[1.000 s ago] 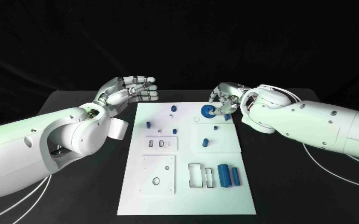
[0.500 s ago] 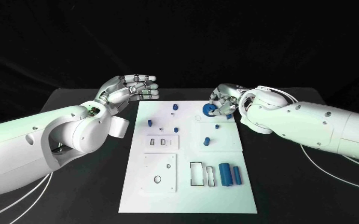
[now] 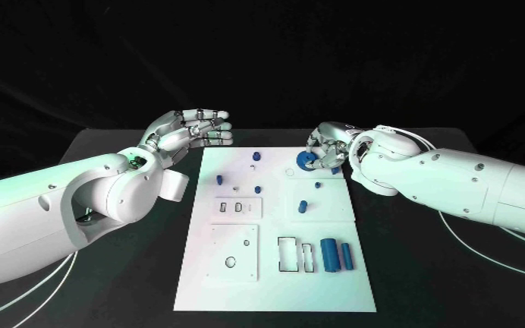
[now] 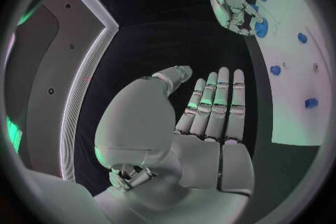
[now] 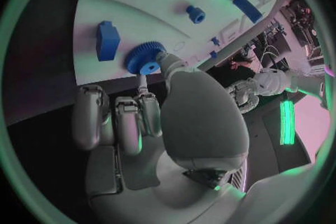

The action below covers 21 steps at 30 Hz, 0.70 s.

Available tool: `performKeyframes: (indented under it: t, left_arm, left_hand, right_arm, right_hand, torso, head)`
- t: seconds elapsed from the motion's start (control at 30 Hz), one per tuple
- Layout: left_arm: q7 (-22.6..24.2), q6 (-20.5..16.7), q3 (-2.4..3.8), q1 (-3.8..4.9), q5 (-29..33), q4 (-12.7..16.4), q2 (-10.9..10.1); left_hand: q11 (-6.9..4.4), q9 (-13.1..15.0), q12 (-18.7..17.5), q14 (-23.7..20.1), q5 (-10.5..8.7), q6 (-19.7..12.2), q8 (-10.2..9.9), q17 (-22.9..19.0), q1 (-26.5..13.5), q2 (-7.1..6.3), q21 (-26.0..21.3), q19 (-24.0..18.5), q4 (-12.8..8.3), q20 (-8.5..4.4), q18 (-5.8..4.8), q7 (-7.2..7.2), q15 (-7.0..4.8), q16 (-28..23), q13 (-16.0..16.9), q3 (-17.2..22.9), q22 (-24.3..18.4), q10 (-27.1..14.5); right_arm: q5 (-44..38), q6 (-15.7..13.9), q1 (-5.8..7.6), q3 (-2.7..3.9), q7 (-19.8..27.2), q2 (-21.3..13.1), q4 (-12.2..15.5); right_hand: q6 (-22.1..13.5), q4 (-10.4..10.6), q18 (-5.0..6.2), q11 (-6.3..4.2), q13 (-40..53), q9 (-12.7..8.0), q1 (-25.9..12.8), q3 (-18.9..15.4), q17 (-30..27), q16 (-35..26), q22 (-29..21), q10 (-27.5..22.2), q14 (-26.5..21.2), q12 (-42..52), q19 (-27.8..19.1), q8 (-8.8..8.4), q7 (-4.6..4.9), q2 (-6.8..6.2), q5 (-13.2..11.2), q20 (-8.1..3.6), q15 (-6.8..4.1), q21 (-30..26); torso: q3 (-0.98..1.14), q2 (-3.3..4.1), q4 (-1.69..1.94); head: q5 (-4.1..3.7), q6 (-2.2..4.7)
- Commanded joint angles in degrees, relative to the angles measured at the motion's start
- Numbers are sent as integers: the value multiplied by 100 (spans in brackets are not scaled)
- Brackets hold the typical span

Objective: Assemble the parts on the task board

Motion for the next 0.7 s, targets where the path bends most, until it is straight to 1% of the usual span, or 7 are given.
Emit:
performKeyframes:
  t: [0.03,0.2,0.37,0.43,0.53,0.63,0.7]
  left_arm:
    - [1,123,3,6,-23,5,9]
    - [-3,130,2,6,-23,2,7]
    - [7,128,2,6,-23,0,7]
    - [13,129,1,6,-23,-2,8]
    - [17,133,1,5,-23,-11,14]
    - [22,136,0,5,-23,-20,20]
    - [28,133,0,5,-23,-29,25]
  left_hand:
    - [18,8,9,-41,-39,-45,26,9,-77,-1,-28,-37,-12,2,66,261,16,6,-2,36,-7,-4]
    - [18,8,9,-41,-39,-45,26,9,-77,-1,-28,-37,-12,2,66,261,16,6,-2,36,-7,-4]
    - [19,9,10,-50,-39,-49,30,9,-85,-2,-33,-45,-20,4,65,262,18,3,-2,43,-10,-5]
    - [19,9,10,-50,-39,-49,30,9,-85,-2,-33,-45,-20,4,65,262,18,3,-2,43,-10,-5]
    - [21,10,10,-56,-42,-53,33,9,-96,-3,-36,-50,-21,6,65,264,20,1,-2,45,-12,-7]
    - [23,11,9,-62,-43,-57,35,9,-103,-3,-39,-55,-24,7,64,265,22,-1,-3,49,-14,-11]
    - [24,12,8,-64,-44,-58,36,9,-106,-3,-40,-57,-25,8,64,265,23,-2,-3,50,-14,-12]
  right_arm:
    - [-93,-39,-26,-18,-37,0,15]
    - [-167,-422,-32,-18,-16,-31,113]
    - [-302,-857,-36,-17,-36,-66,292]
    - [-357,-1027,-37,-13,-46,-73,425]
    - [-509,-1184,-33,-3,-69,-67,615]
    - [-713,-1295,-26,3,-118,-22,795]
    - [-846,-1347,-22,5,-159,47,875]
  right_hand:
    - [272,-69,-65,-57,518,73,177,300,1506,23,110,115,604,78,37,145,-113,68,-51,-56,-94,42]
    - [425,-108,-84,-116,676,107,166,656,1506,23,194,234,604,166,81,179,-177,64,-27,-113,-149,99]
    - [432,-123,-90,-122,699,115,93,788,1506,23,222,251,604,176,94,157,-180,-6,40,-129,-160,114]
    - [372,-98,-90,-104,664,103,-6,847,1506,23,221,223,604,151,90,101,-157,-59,-25,-126,-149,106]
    - [358,-96,-92,-98,657,100,-33,871,1506,23,229,217,604,145,94,85,-150,-75,-52,-124,-145,110]
    - [345,-96,-96,-94,659,97,-48,887,1506,23,245,218,604,145,103,72,-144,-88,-57,-122,-142,122]
    - [332,-85,-97,-84,658,94,-99,902,1506,23,251,216,604,143,105,52,-133,-123,-61,-116,-134,123]
  torso:
    - [0,0,4]
    - [2,-1,1]
    - [5,1,0]
    - [9,3,2]
    - [17,1,10]
    - [6,3,15]
    - [9,0,22]
  head:
    - [0,-3]
    - [8,-2]
    - [22,7]
    - [31,15]
    - [36,3]
    - [32,8]
    - [32,11]
